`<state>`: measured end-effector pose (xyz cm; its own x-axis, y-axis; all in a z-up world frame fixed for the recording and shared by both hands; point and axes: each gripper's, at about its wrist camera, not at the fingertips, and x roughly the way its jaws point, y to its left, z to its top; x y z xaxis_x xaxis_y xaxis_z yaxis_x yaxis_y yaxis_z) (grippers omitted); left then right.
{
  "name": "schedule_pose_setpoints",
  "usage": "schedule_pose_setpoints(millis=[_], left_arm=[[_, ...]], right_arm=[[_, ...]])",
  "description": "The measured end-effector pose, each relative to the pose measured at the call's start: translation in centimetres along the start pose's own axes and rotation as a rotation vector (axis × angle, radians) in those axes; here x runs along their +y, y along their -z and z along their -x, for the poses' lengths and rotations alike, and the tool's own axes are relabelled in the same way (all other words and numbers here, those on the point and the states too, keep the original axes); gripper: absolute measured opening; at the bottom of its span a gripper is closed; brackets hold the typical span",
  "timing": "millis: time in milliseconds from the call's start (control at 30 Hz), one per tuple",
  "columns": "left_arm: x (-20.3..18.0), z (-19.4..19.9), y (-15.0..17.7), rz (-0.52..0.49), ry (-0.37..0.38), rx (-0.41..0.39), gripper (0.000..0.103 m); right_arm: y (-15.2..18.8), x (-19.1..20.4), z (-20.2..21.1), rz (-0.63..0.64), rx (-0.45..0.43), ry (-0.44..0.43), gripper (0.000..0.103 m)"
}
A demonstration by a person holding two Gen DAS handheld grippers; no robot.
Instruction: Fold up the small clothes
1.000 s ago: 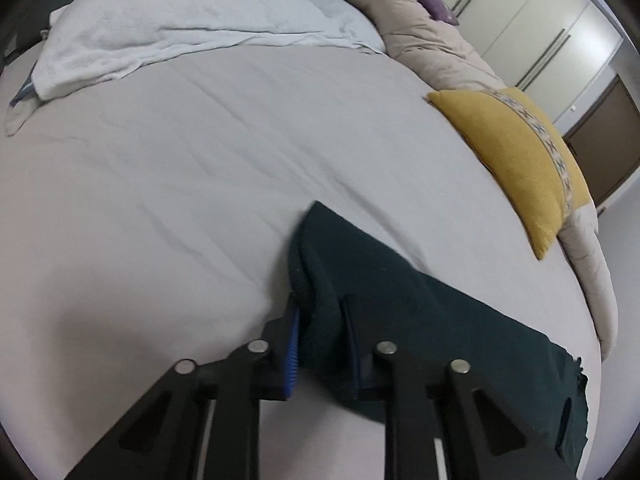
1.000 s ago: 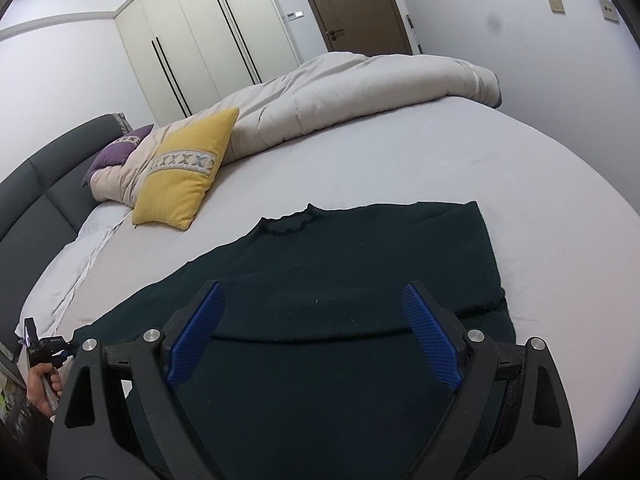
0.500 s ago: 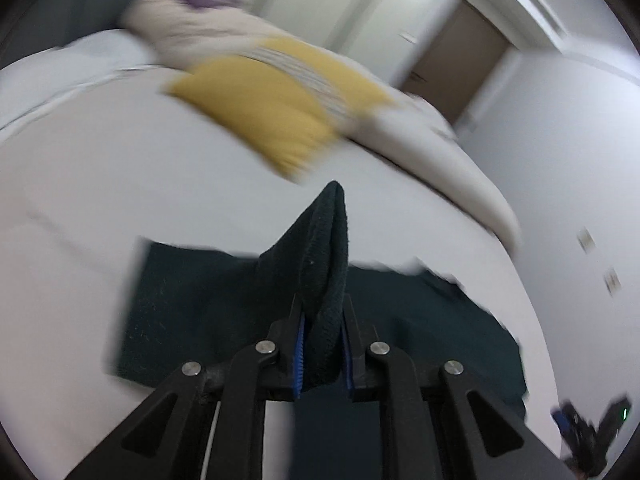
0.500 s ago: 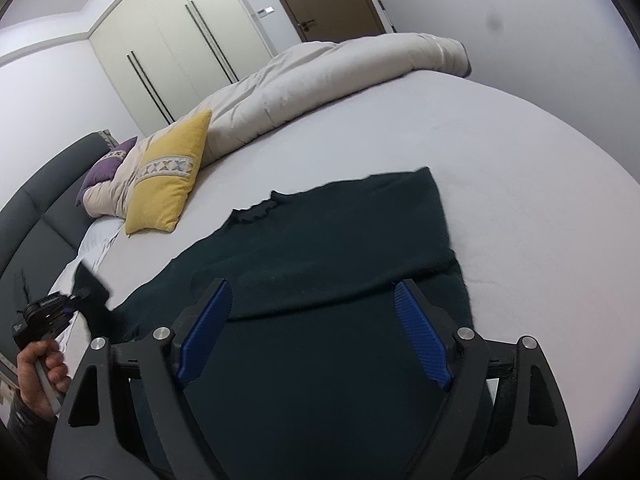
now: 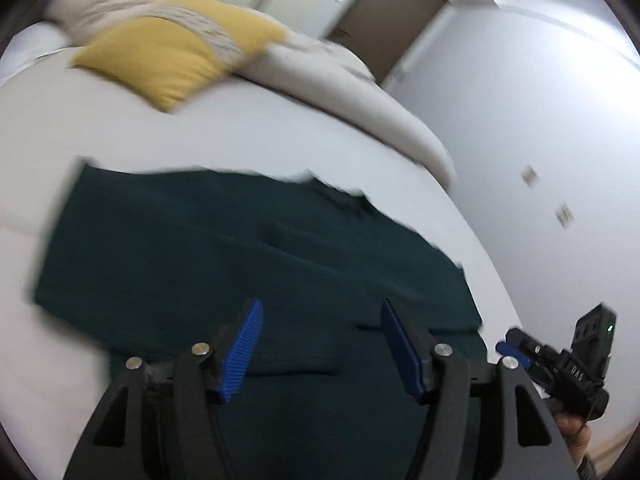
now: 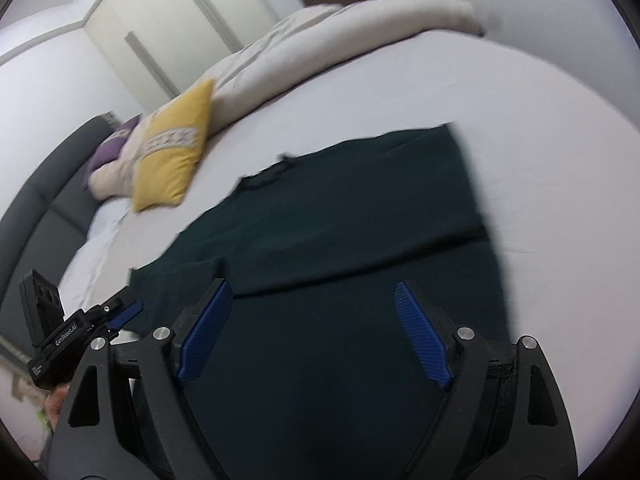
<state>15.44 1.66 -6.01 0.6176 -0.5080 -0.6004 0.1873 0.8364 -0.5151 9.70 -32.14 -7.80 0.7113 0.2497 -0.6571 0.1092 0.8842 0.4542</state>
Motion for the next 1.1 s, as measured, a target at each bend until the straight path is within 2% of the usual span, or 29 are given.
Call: schedule_pose_setpoints(millis=[133, 200, 267, 300, 367, 433, 467, 500, 667, 767, 833, 900, 1000, 1100], left_arm=[[6.8, 2.6, -1.7, 0.11, -0.087, -0.048, 0.064], [9.4, 3.5, -1.9, 0.158, -0.107, -0.058, 0.064], [11.1, 4.2, -1.8, 0.184, -0.127, -0.072, 0.064], [11.5, 4.3, -2.0, 0.19, -0.131, -0.076, 0.064], [12.5, 4.5, -1.9, 0.201, -0.132, -0.074, 0.064], [13.2, 4.6, -1.9, 0.205, -0.136, -0.075, 0.064], [13.5, 4.5, -1.9, 0.21, -0.136, -0.074, 0.064], [13.5, 4.5, -2.0, 0.215, -0.135, -0.073, 0.064], [13.7, 5.1, -2.2, 0.217, -0.144, -0.087, 0.064], [13.3, 4.7, -3.0, 0.207, -0.148, -0.088, 0.065], [12.8, 4.1, -3.7, 0.194, -0.154, -0.084, 0.066], [12.3, 3.2, -4.3, 0.175, -0.172, -0.075, 0.071], [12.3, 0.8, -4.9, 0.177, -0.201, -0.027, 0.072], [12.3, -1.8, -5.7, 0.162, -0.248, 0.02, 0.072]], right_arm=[[-0.2, 4.8, -5.6, 0.028, 0.137, -0.134, 0.078], [0.2, 7.1, -9.0, 0.031, 0.223, -0.188, 0.069], [1.1, 8.9, -12.9, 0.028, 0.317, -0.173, 0.063], [1.6, 9.4, -14.6, 0.018, 0.36, -0.155, 0.054], [2.8, 10.2, -17.1, -0.003, 0.411, -0.108, 0.052], [2.9, 11.4, -17.6, 0.03, 0.38, -0.089, 0.035], [2.9, 11.9, -17.7, 0.04, 0.381, -0.088, 0.018], [2.9, 12.2, -17.6, 0.056, 0.381, -0.082, 0.007], [0.1, 12.8, -13.7, 0.131, 0.293, -0.093, 0.006], [-2.5, 12.1, -10.9, 0.147, 0.234, -0.109, 0.006], [-4.2, 10.8, -9.7, 0.174, 0.198, -0.081, 0.006], [-5.5, 8.5, -9.8, 0.155, 0.203, -0.048, 0.006], [-6.0, 3.5, -11.7, 0.097, 0.235, 0.045, 0.006], [-5.2, 0.2, -13.3, 0.027, 0.274, 0.041, 0.006]])
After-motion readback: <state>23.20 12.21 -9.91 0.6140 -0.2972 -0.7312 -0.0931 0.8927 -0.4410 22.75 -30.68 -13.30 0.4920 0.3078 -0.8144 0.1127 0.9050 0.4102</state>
